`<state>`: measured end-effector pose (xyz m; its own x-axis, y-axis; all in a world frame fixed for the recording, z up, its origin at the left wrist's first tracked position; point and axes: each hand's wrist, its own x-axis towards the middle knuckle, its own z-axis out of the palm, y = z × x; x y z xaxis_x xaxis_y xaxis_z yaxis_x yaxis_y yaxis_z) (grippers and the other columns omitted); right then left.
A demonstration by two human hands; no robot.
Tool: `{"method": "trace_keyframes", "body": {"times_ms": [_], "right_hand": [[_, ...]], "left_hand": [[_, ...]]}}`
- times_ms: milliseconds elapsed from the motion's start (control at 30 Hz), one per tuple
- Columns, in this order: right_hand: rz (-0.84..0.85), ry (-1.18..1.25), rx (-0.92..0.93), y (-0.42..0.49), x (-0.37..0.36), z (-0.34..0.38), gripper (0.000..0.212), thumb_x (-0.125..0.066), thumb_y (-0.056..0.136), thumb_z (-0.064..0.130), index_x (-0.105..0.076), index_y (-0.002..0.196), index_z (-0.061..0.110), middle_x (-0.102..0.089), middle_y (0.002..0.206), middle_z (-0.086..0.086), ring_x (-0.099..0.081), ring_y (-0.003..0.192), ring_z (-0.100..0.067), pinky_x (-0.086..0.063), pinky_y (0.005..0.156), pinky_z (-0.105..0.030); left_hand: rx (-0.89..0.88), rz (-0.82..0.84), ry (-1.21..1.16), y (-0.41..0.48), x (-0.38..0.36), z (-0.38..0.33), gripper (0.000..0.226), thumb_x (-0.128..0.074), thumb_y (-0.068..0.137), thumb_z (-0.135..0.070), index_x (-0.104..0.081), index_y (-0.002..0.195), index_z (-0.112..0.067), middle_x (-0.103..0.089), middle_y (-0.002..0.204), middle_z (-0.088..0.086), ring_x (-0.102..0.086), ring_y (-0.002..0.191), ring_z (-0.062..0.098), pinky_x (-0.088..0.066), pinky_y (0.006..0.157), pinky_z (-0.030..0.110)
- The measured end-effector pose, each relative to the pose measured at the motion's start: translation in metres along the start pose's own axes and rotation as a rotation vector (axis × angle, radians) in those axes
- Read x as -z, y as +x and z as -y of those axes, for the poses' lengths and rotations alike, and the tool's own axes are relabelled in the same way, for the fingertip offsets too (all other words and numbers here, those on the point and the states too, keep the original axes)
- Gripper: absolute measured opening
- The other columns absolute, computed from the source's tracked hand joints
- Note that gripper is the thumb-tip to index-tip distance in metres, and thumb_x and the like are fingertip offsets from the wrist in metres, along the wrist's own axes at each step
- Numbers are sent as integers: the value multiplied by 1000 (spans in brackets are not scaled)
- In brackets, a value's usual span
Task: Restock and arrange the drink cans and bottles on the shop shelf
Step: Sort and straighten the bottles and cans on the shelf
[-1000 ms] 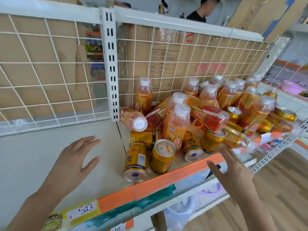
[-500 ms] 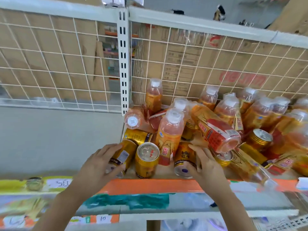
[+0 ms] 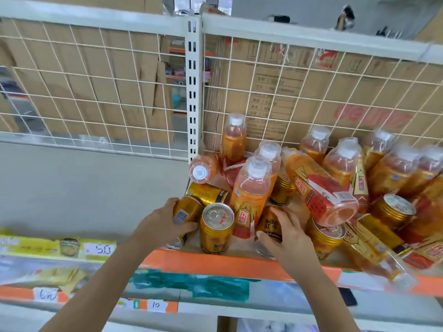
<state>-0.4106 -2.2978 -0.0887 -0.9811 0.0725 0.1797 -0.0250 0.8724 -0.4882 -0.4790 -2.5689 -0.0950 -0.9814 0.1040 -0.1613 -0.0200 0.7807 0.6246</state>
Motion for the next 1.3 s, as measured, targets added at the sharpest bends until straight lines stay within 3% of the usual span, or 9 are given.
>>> {"method": "trace_keyframes", "body": {"times_ms": [133,267,400,567,633,733,933,1167,1300], "right_hand": [[25,53,-60,1,0,3,68,-59,84,46,-27,142,27,-26,148,3,-44,126,-19,-45,96,-30],[71,111,-163,0,1,6,70,-60,85,43,-22,141,30,-26,147,1,-44,125,-21,-43,97,-31],[110,151,-278,3,-1,11,73,-58,87,43,-14,144,29,-29,145,-3,-44,125,-25,-41,99,-34],[93,192,-398,10,-5,15,75,-56,87,45,-12,144,26,-42,139,-9,-50,119,-30,-43,98,-40],[92,171,-443,11,-6,14,76,-54,87,50,-12,144,25,-48,134,-8,-54,114,-29,-46,96,-38],[147,91,-447,12,-5,16,88,-38,80,73,-14,145,19,-49,131,-6,-56,110,-26,-47,92,-31],[85,206,-512,16,0,15,77,-61,86,40,-15,145,21,-47,133,-8,-50,118,-29,-41,98,-35],[-143,341,-369,2,-5,15,94,-76,75,24,-13,145,29,-37,140,1,-43,125,-22,-43,97,-36],[-255,384,-261,-4,-13,13,106,-82,66,7,-15,144,31,-29,145,5,-30,135,-15,-34,109,-38]], "left_hand": [[-30,22,-90,4,-4,-2,66,-71,77,-40,-37,131,-21,-59,107,0,-57,94,19,-44,78,30],[-102,-5,-323,-1,-4,5,60,-72,79,-32,-36,127,-28,-55,97,-19,-56,84,-3,-41,66,11],[-206,24,-508,-7,-5,14,63,-74,78,-31,-31,123,-44,-57,111,-15,-60,93,-4,-52,74,18],[-314,-5,-551,-7,-14,23,86,-69,55,-73,-30,128,-49,-50,124,-14,-54,112,10,-51,86,27],[-312,-8,-578,-6,-15,25,86,-71,52,-74,-31,125,-51,-49,124,-9,-53,113,15,-51,87,34],[-323,54,-714,-6,-15,19,92,-84,45,-55,-31,118,-36,-49,120,0,-59,103,6,-52,78,21],[-370,69,-738,-5,-20,21,77,-81,56,-2,-34,112,-26,-49,119,0,-54,101,-9,-47,76,10],[-381,86,-755,-6,-20,25,78,-78,52,-12,-36,115,-31,-59,107,-20,-54,102,-9,-45,74,6],[-361,118,-749,-6,-17,27,93,-86,39,-47,-36,117,-35,-58,105,-31,-55,103,-7,-47,76,9]]}}
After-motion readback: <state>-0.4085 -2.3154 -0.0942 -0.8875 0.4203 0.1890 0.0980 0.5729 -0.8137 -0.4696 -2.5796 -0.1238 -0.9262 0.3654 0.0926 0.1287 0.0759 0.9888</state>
